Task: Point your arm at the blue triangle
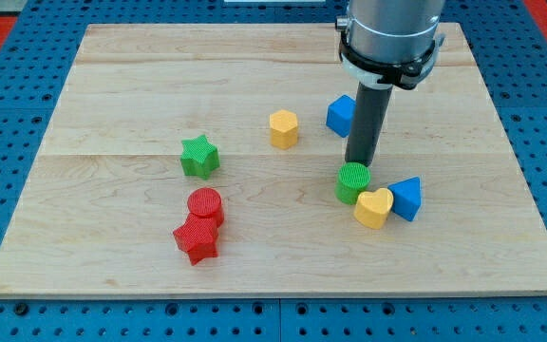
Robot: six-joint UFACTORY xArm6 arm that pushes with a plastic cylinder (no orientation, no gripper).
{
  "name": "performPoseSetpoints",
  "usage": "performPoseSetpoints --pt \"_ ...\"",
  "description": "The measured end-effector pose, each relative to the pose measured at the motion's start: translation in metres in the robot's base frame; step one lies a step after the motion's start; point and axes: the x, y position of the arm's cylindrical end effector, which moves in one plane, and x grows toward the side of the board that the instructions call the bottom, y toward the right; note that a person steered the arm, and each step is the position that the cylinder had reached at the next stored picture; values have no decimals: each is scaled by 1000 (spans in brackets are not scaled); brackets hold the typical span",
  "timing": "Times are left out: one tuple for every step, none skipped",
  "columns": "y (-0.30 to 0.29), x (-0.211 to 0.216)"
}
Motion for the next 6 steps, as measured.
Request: performPoseSetpoints --pt "-29 11" --pt "-21 14" --pt "-11 14" --pt "38 12" --pt "41 14" --pt "41 26"
